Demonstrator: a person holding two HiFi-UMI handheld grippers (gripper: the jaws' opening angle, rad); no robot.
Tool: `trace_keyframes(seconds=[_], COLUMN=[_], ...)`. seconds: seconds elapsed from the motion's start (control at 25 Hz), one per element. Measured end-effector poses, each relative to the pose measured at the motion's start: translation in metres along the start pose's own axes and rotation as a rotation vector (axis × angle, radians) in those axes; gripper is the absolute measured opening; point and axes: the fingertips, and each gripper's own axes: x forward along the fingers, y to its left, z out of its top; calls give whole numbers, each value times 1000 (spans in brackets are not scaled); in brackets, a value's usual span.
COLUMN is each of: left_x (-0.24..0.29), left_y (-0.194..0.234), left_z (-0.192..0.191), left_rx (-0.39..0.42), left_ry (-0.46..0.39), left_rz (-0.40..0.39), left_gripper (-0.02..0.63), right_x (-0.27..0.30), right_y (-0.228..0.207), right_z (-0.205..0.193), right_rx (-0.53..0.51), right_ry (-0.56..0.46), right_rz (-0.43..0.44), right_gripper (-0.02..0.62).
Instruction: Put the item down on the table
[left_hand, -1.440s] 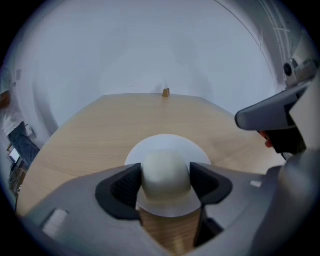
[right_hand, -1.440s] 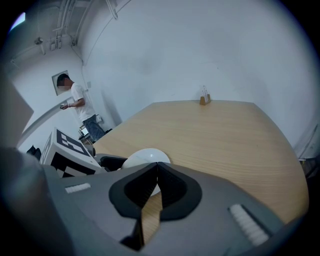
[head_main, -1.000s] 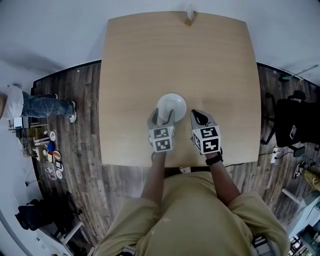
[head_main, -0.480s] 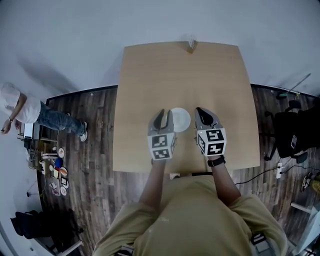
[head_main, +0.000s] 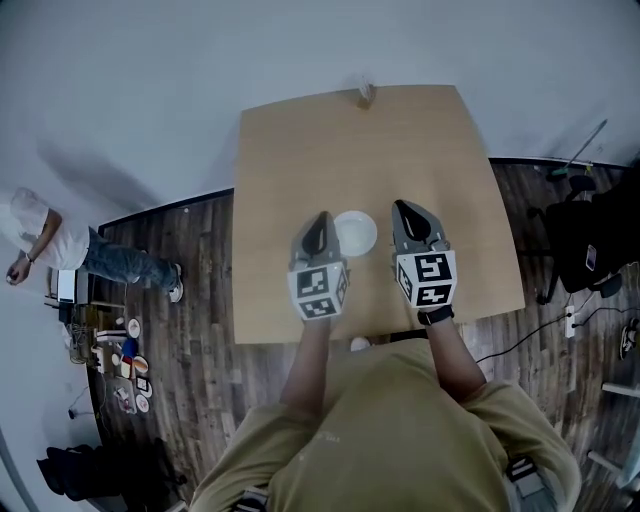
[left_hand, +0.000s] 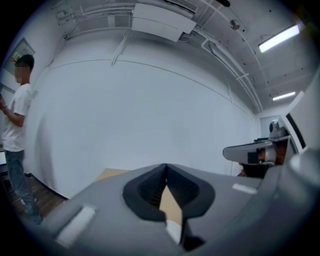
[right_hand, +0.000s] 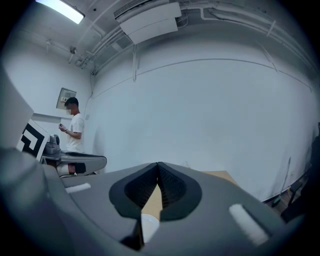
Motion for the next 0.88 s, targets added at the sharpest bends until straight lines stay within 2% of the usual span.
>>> trace_keyframes(seconds=[0.4,0.6,0.88], left_x=[-10,-7,22], left_y=[-13,-7,2], left_z=[3,-1,-12], left_rx=[-17,6,-5], left_ry=[-57,-42,0], left_rz=[1,17,31], left_gripper=[2,2,2], right_x=[-21,-14,12], right_y=[-15,-19,-36], right_z=[3,3,2], right_rx=[-13,-16,-17], right_ry=[-70,-74,-67], right_rz=[-34,-26,-16], right_gripper=[6,6,6])
